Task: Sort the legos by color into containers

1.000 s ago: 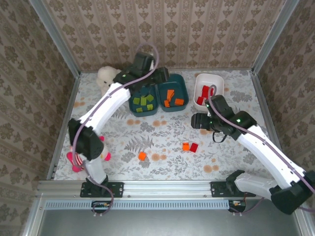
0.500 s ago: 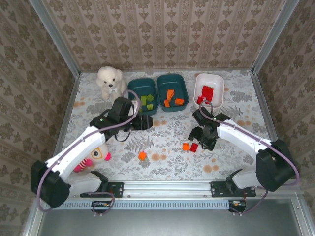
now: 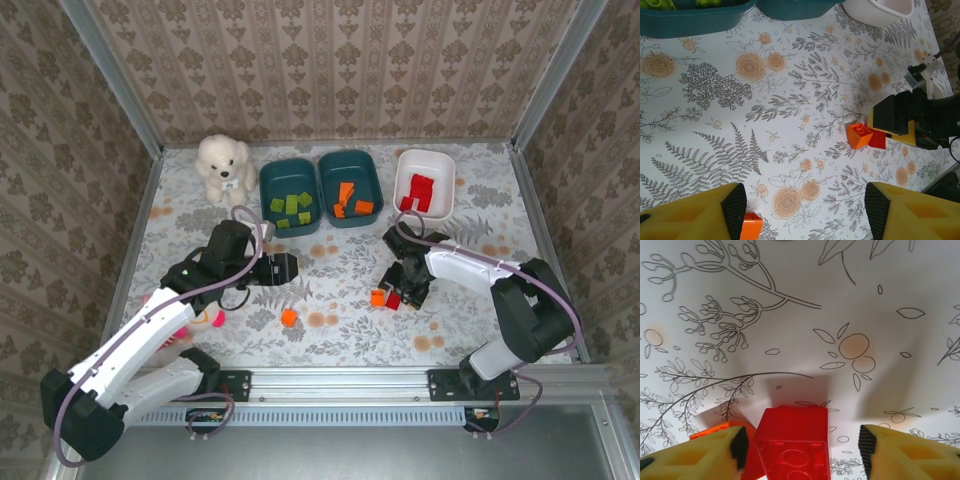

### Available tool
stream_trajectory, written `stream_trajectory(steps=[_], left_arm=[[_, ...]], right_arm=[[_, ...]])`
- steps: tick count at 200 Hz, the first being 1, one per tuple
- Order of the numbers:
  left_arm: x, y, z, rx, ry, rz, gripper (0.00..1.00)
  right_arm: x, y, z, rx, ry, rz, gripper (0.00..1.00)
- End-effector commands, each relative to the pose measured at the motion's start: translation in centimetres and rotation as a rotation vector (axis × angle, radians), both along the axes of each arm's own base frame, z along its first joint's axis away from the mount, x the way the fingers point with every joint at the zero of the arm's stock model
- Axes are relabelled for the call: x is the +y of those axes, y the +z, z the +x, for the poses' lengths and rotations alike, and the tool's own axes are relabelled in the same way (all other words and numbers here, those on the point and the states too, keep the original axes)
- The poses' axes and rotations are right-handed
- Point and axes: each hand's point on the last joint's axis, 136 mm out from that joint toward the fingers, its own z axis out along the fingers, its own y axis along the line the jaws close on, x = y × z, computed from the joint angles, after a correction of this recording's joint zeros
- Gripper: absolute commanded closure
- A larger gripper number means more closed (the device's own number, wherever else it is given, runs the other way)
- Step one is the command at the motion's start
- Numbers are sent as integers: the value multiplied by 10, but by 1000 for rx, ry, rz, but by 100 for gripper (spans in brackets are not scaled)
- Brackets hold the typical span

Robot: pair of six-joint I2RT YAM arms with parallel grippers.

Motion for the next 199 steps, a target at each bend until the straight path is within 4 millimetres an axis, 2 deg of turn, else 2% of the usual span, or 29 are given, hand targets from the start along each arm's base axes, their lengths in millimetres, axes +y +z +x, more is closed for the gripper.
stream_trajectory(steps=[1, 32, 55, 68, 80, 117, 138, 157, 170, 199], left_arm=[[-1, 0, 1, 6, 16, -14, 33], [-6, -3, 1, 24, 1, -16, 33], [-10, -9, -2, 36, -16, -10, 33], [-13, -13, -2, 43, -23, -8, 33], [-18, -15, -1, 47, -24, -10, 33], [-42, -7, 7, 28, -49, -22, 33], [-58, -3, 15, 20, -83, 3, 34], [-70, 5, 27, 1, -93, -6, 34], [-79, 13, 36, -11, -96, -21, 33], [-98, 32, 62, -22, -93, -65, 33]], right_arm=[[1, -12, -6, 33, -23, 14, 41], [4, -13, -3, 15, -39, 29, 52], [4, -4, 4, -30, -49, 32, 67], [1, 6, 9, -65, -48, 20, 69], [-6, 23, 18, -115, -24, -13, 70], [-42, 127, 83, -376, 101, -187, 70], [-68, 169, 123, -458, 149, -285, 71], [-89, 187, 156, -486, 163, -352, 71], [-101, 190, 175, -487, 160, -386, 71], [-119, 171, 213, -439, 144, -434, 71]])
